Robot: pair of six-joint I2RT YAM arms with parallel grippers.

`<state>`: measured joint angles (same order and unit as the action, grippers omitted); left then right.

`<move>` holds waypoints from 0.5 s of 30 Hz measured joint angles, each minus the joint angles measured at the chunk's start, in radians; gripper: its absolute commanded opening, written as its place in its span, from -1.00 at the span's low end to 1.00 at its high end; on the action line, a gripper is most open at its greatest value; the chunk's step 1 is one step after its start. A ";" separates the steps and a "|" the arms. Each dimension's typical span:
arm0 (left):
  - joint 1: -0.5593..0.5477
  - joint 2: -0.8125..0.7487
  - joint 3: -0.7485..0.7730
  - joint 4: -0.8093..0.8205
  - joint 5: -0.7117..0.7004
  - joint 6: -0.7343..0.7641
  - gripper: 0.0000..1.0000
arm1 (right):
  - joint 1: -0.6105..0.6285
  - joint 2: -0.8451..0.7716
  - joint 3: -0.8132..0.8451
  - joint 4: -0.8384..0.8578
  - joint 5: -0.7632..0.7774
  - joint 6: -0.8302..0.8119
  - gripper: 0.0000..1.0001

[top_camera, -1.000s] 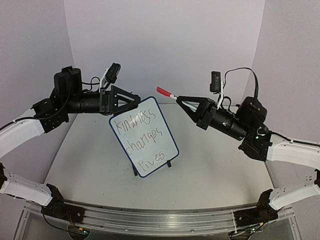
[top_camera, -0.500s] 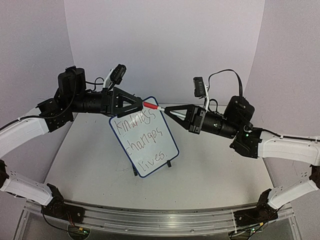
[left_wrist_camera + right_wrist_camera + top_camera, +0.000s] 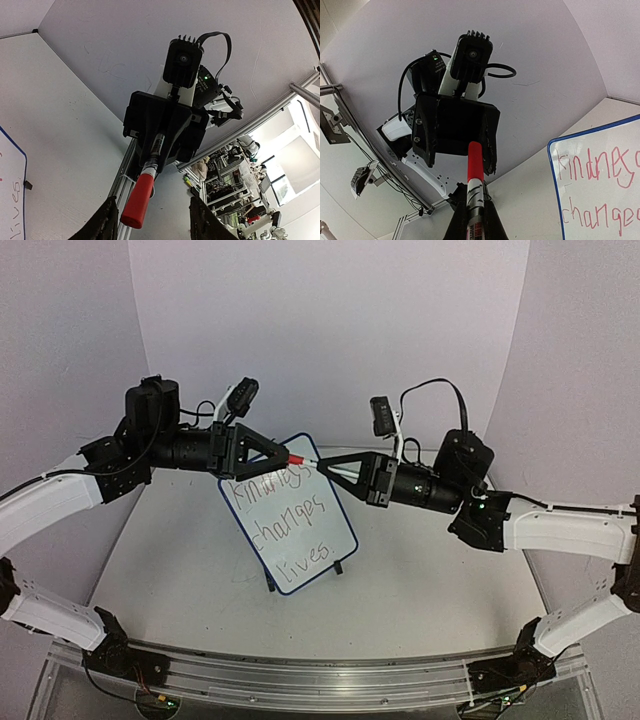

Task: Write a sentence on the whiteboard
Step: Insert the whiteboard marker without the cap into the pen cap.

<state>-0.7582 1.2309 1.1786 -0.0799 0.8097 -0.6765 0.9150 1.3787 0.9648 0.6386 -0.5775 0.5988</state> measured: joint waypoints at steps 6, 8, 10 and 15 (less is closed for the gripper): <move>0.000 0.002 0.000 -0.001 0.000 -0.002 -0.32 | 0.000 0.010 0.013 -0.004 -0.011 0.001 -1.00; 0.000 0.003 0.000 -0.001 0.000 -0.001 -0.40 | 0.000 0.013 0.015 -0.004 -0.014 0.001 -1.00; 0.000 0.005 0.001 -0.001 0.000 -0.001 -0.53 | 0.000 0.014 0.017 -0.005 -0.017 0.001 -1.00; 0.000 0.016 0.008 -0.010 0.001 0.001 -0.92 | 0.000 0.016 0.028 -0.013 -0.026 0.001 -1.00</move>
<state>-0.7578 1.2465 1.1864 -0.0895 0.8108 -0.6756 0.9150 1.3945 0.9928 0.6259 -0.6031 0.5994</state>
